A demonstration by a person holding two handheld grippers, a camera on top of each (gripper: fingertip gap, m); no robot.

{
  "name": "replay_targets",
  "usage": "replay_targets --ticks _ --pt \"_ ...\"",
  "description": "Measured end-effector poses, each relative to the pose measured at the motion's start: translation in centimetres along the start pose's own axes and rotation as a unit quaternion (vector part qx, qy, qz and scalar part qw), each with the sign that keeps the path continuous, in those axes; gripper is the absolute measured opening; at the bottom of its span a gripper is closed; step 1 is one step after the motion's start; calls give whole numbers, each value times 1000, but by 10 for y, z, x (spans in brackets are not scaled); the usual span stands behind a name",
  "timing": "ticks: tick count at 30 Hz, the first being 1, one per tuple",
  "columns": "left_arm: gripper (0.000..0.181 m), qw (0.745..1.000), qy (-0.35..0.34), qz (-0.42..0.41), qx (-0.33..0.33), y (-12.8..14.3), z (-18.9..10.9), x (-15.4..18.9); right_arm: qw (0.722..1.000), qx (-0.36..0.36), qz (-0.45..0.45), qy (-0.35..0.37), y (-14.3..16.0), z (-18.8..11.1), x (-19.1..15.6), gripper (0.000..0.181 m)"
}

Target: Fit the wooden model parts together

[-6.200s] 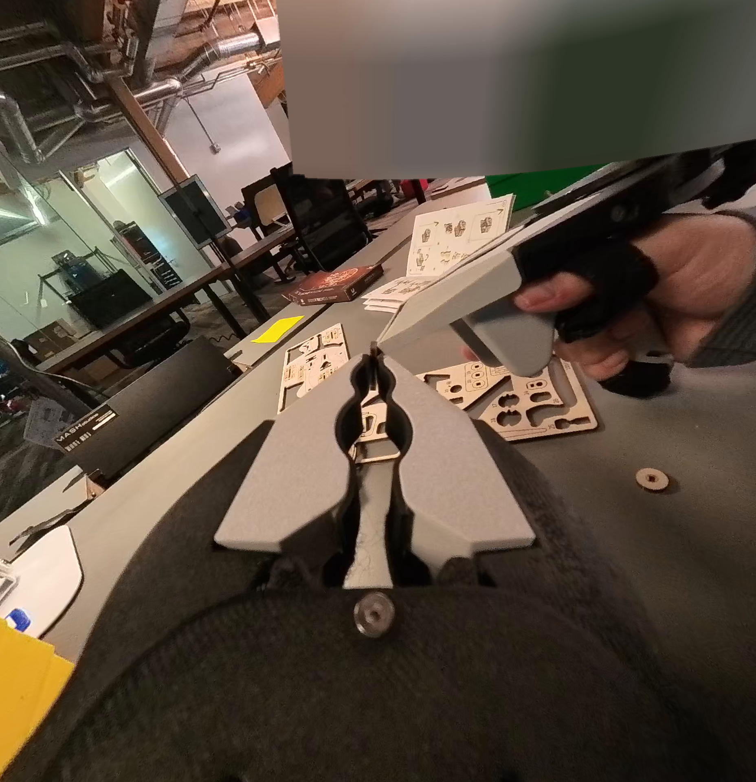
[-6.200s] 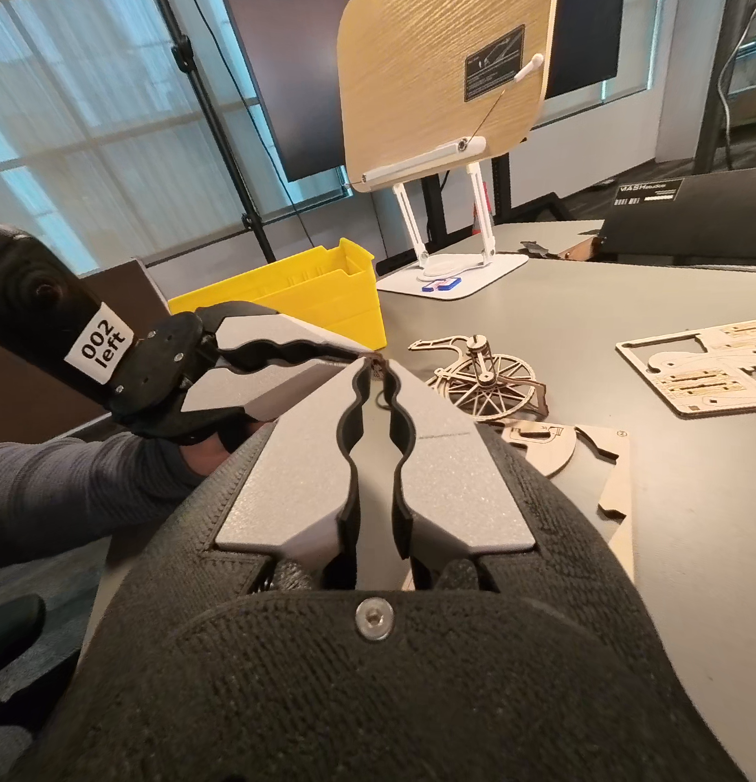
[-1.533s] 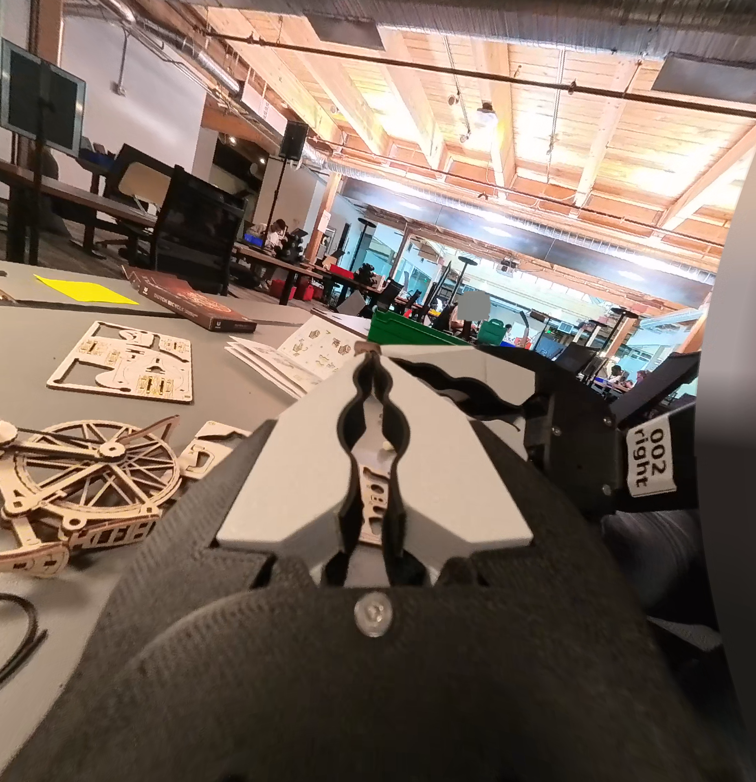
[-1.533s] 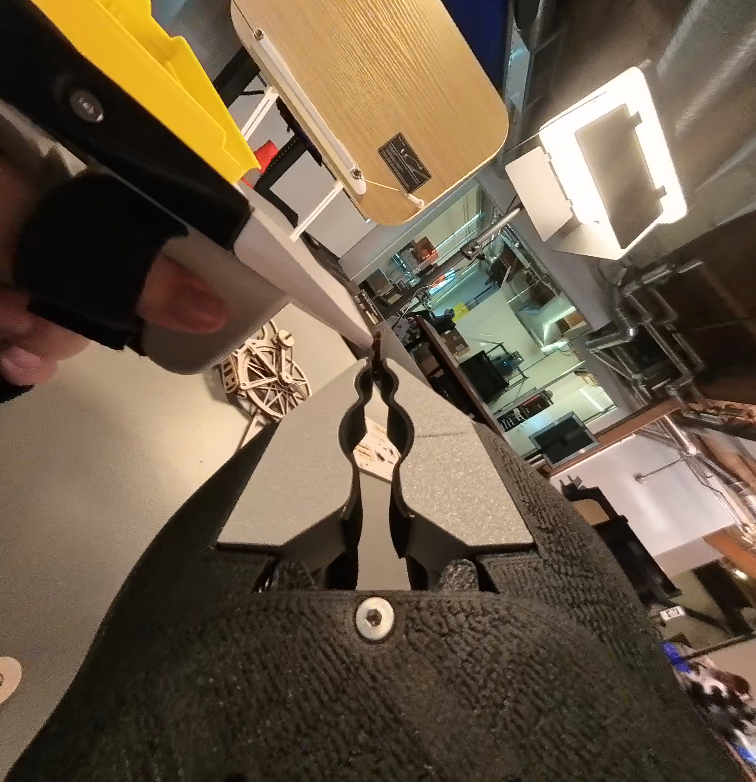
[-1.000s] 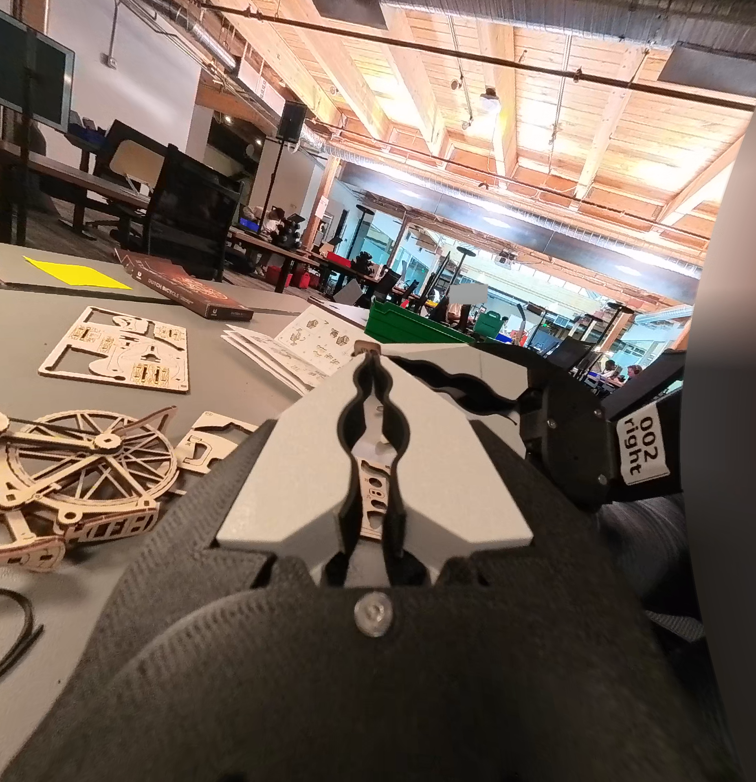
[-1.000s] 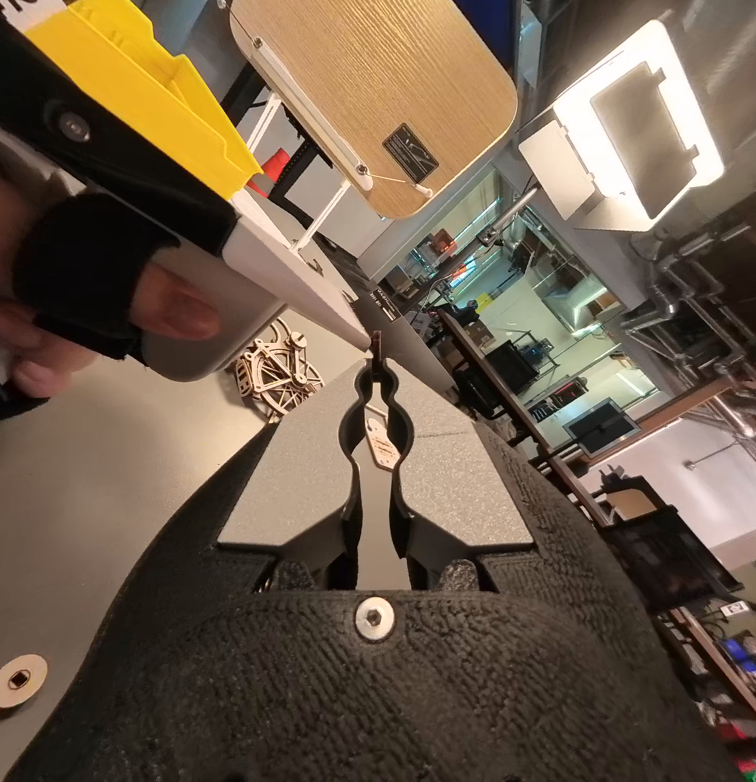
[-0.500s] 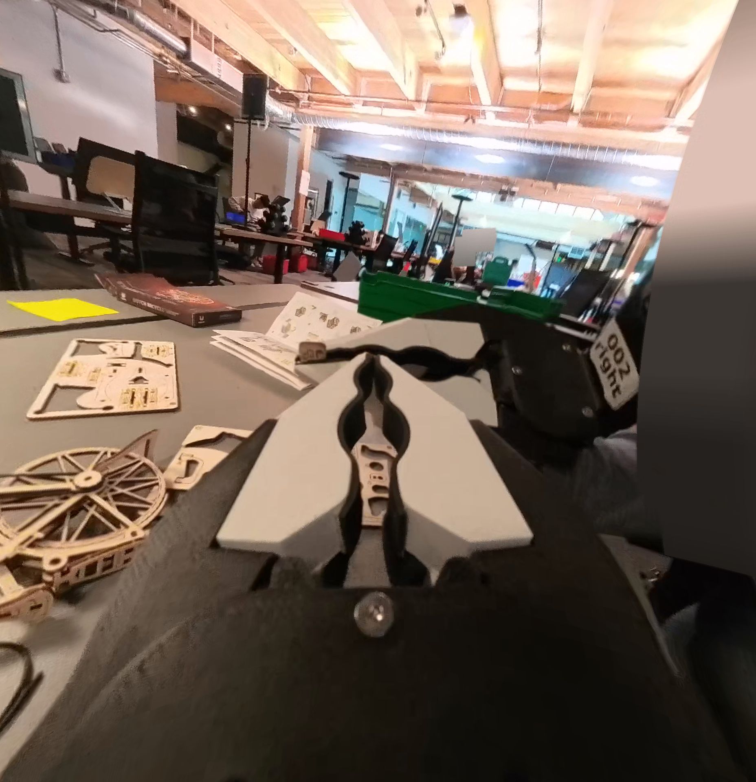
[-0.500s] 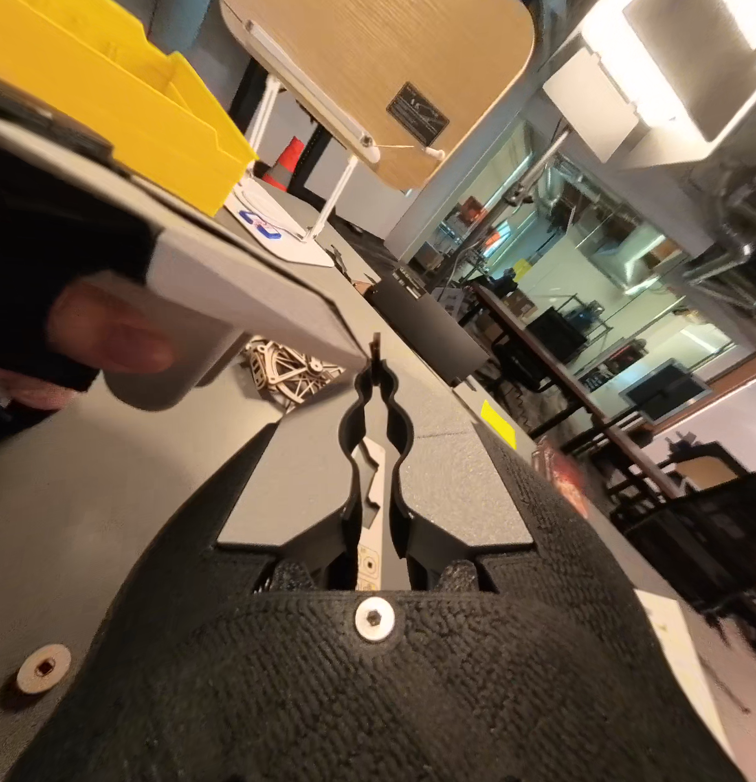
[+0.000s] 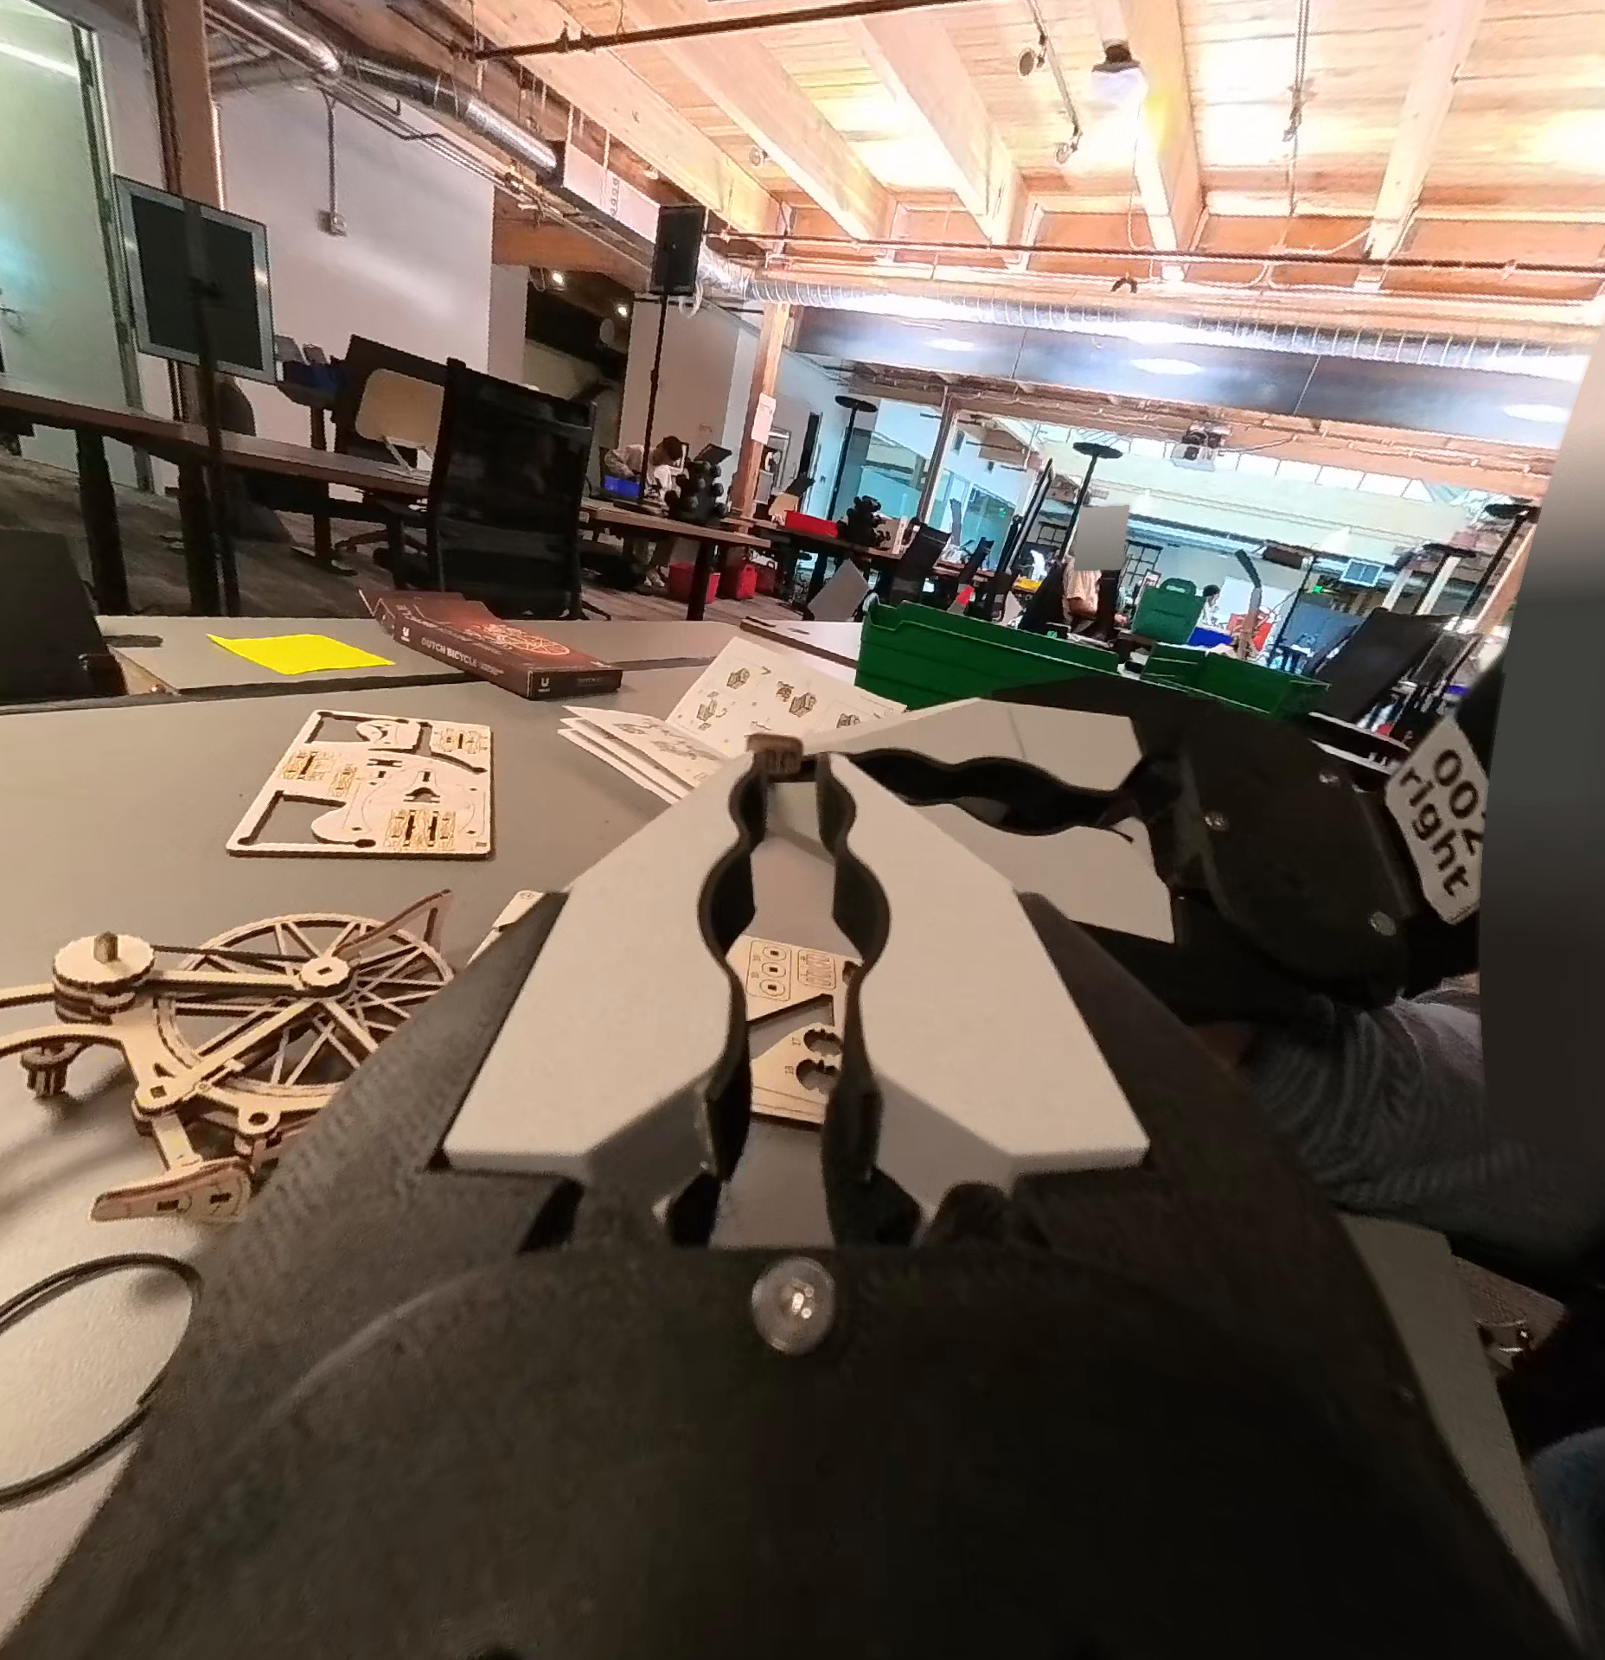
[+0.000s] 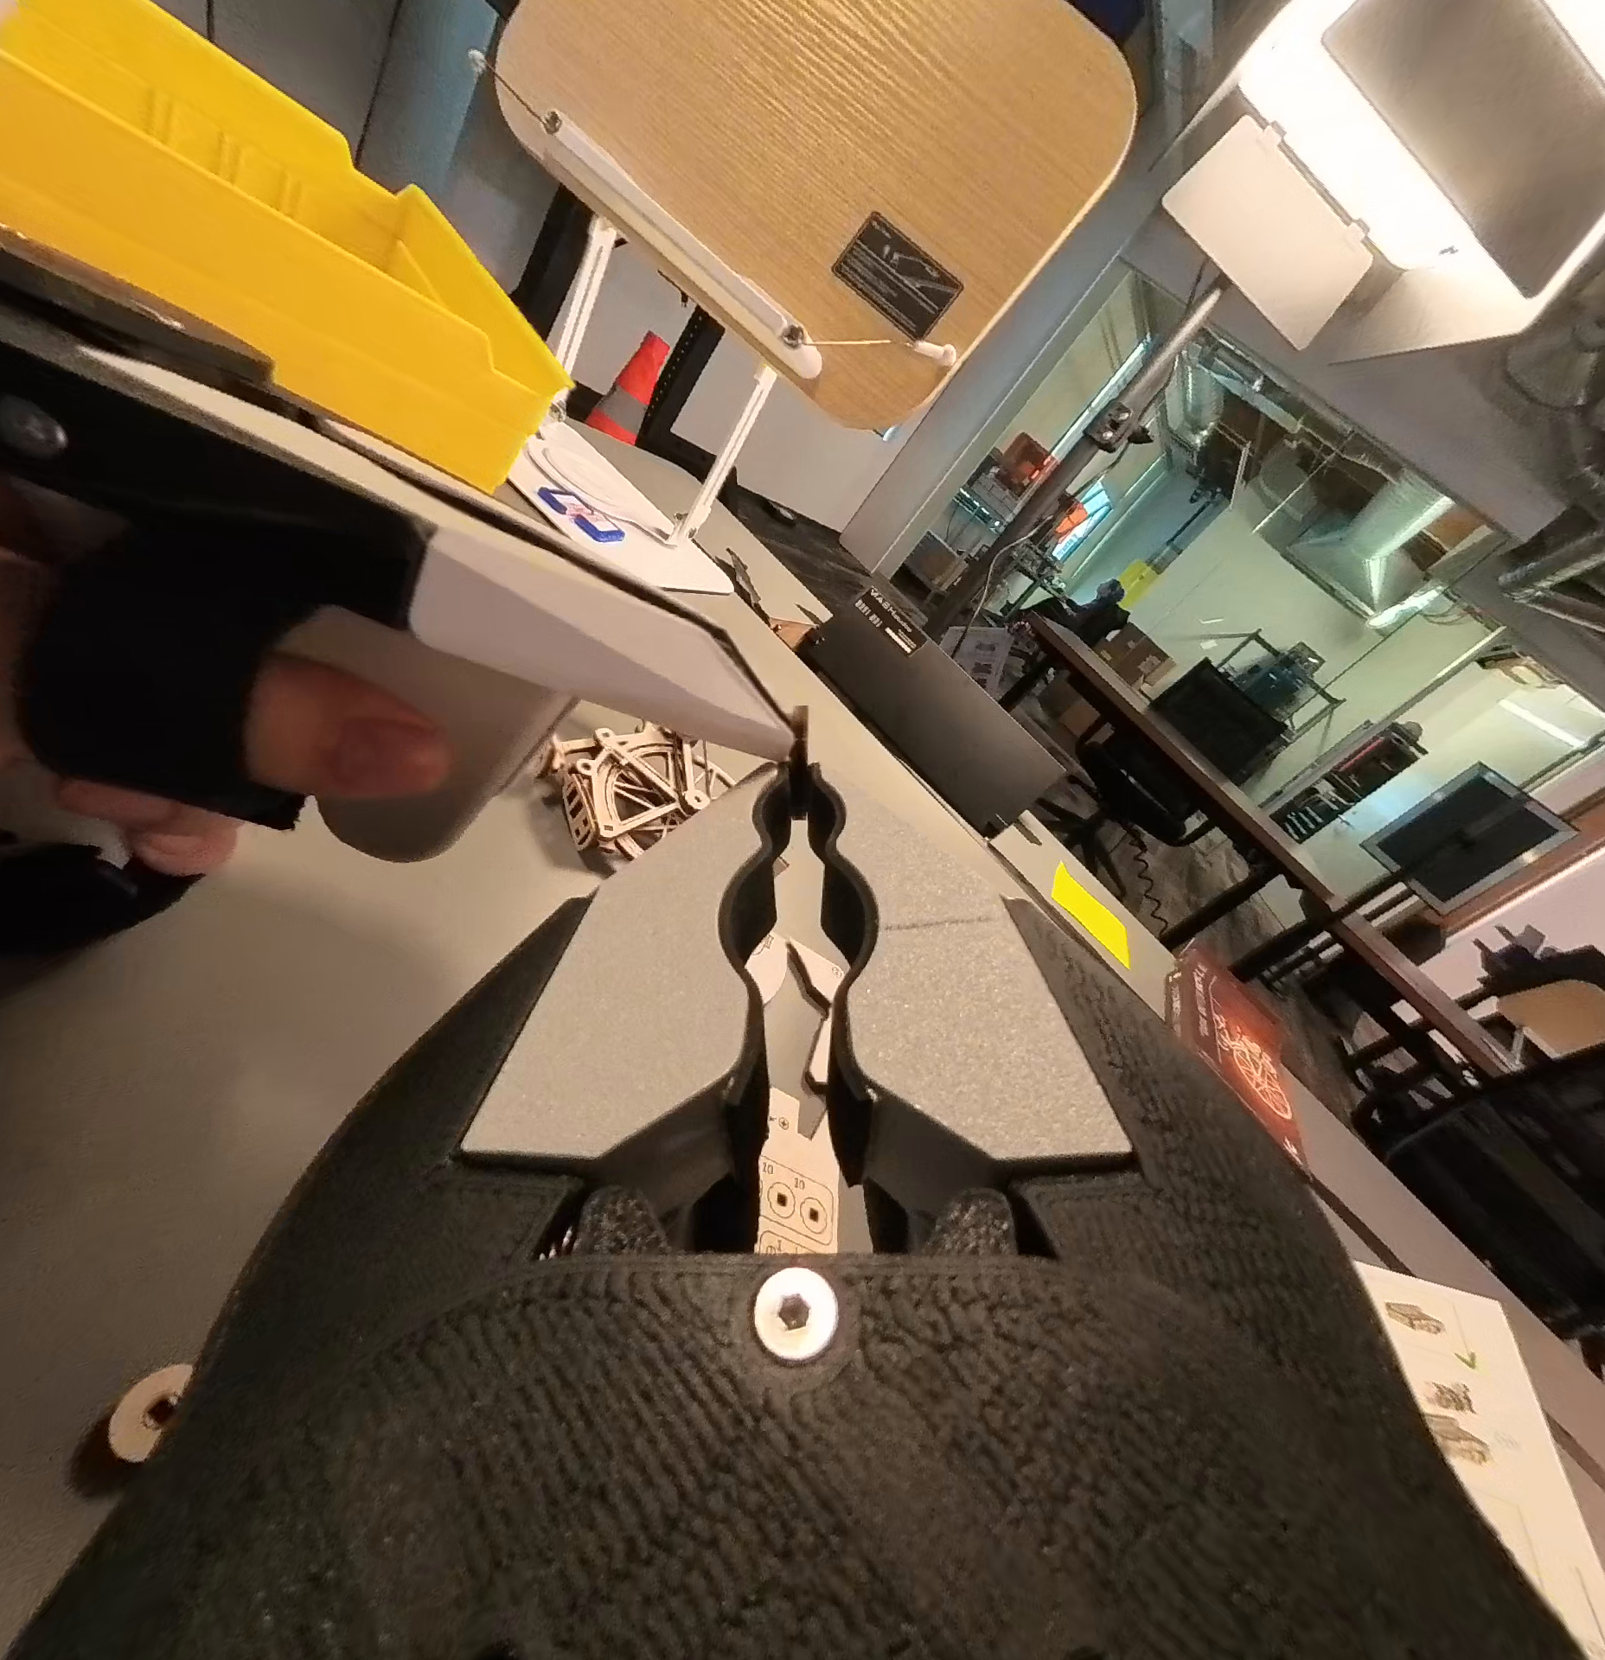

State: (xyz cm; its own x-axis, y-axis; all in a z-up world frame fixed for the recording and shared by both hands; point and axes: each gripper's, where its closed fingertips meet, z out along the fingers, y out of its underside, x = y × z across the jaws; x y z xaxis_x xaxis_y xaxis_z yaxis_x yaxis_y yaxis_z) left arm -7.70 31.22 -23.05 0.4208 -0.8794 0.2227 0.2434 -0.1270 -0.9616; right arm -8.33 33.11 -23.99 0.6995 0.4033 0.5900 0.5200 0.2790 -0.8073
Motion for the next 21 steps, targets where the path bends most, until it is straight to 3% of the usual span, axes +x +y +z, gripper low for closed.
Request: replay_targets --ticks 3,11,21 --pt "1 1000 8 -10 6 -2 -2 0 1000 4 -11 1 -2 0 -1 0" --pt "0 1000 12 -12 9 -3 -5 2 992 -6 -117 38 -7 -3 0 0" --pt "0 999 6 -18 -35 8 -1 -1 997 -24 -63 31 2 -1 6 0"
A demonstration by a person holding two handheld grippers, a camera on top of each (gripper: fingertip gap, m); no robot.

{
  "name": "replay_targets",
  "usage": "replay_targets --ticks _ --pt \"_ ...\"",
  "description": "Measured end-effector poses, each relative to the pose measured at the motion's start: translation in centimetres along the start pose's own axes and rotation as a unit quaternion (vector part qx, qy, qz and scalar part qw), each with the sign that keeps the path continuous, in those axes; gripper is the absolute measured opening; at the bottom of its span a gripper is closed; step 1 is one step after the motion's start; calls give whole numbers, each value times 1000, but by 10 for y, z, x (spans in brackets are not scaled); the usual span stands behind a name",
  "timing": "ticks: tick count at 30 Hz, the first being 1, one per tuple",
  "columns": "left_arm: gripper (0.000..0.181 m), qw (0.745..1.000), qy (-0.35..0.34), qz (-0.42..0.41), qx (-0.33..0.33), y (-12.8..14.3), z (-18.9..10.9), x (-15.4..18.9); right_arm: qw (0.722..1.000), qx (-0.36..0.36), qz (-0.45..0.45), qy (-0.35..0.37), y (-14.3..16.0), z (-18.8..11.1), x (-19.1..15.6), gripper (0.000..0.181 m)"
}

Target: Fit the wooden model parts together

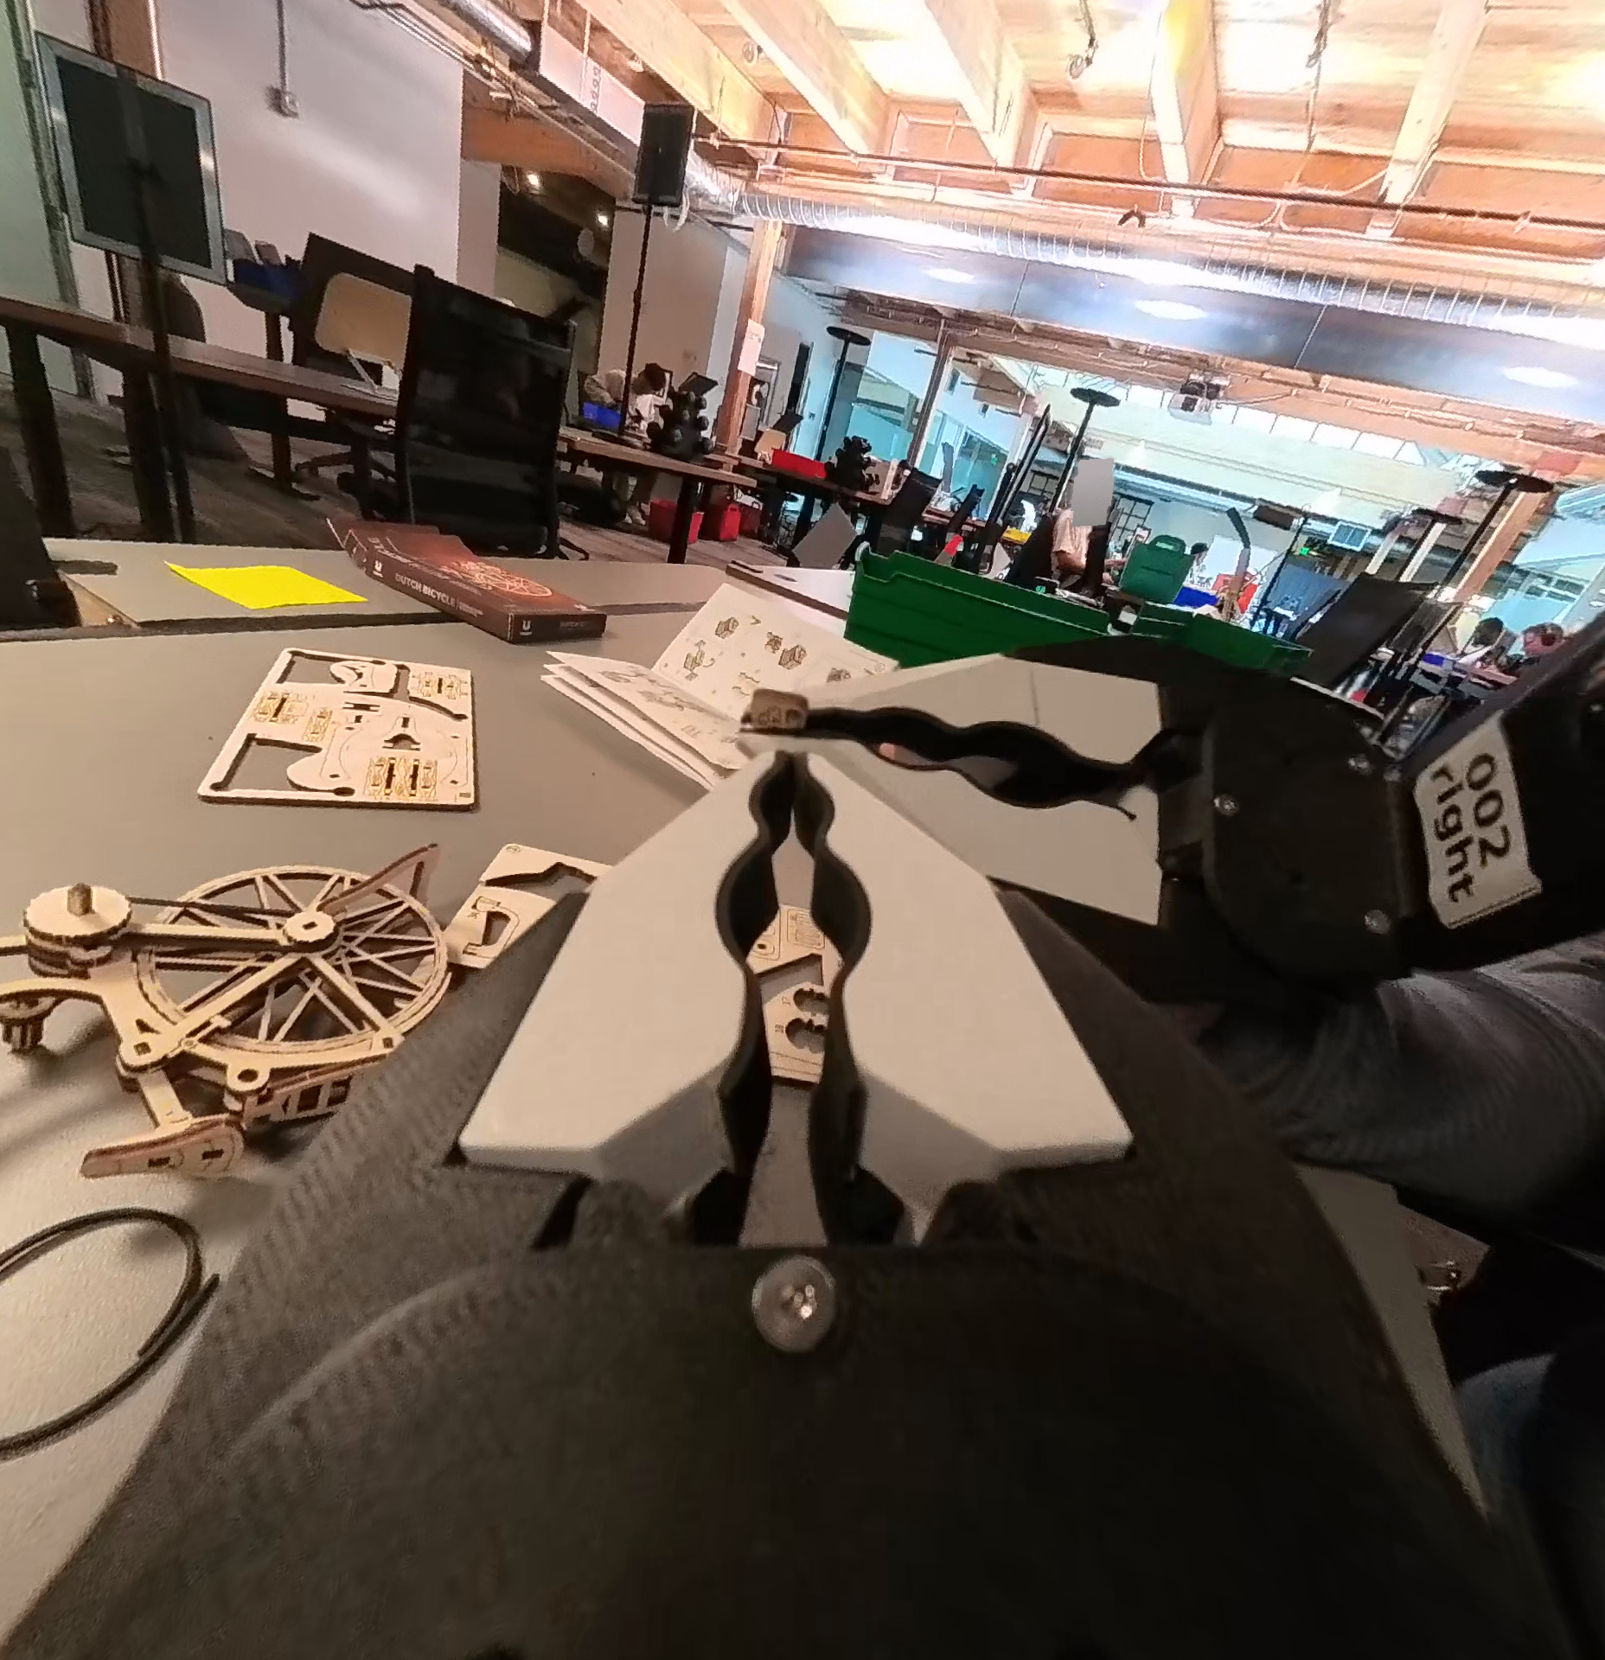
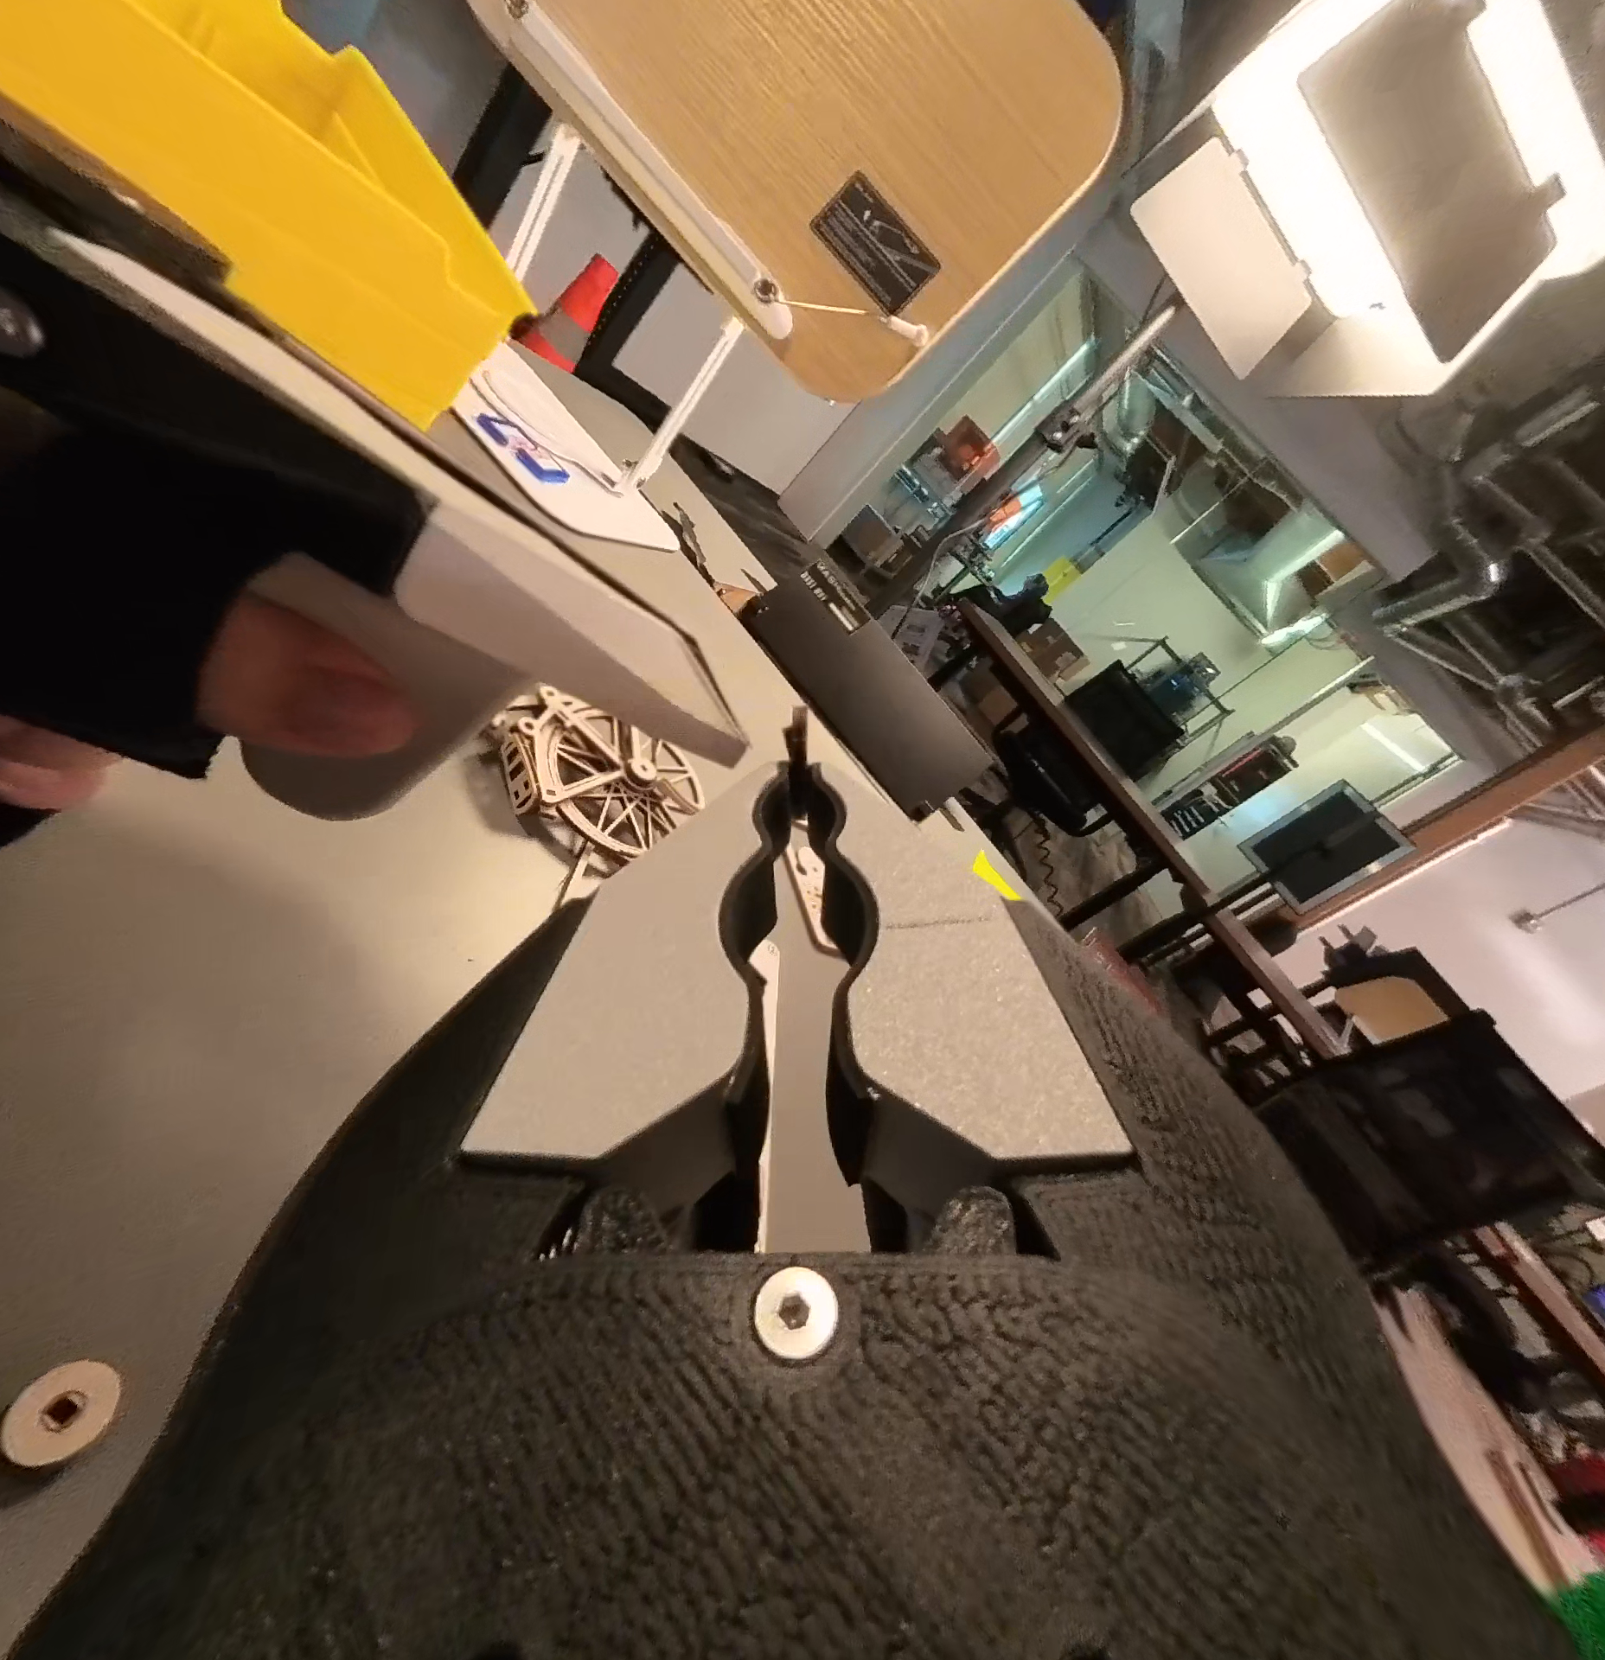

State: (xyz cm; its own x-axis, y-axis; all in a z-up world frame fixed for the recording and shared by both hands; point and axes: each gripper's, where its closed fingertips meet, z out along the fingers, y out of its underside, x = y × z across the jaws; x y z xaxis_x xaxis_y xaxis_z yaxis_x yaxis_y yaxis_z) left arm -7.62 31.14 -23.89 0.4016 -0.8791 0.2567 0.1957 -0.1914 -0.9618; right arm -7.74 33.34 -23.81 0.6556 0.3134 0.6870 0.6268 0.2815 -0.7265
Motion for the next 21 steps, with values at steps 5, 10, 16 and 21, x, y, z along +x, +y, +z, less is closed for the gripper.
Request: replay_targets --ticks 5,10,16,21 --pt "0 1000 -10 -16 24 -6 -2 -5 1000 3 11 -17 0 1 -6 0" --pt "4 1000 4 -14 20 -5 -1 -1 995 9 85 -49 1 2 -11 0" --pt "3 1000 -12 -4 20 -5 0 -3 994 4 102 -47 1 3 -11 0" --pt "2 1000 -23 -4 21 -5 0 -6 997 -3 72 -24 -1 4 -11 0"
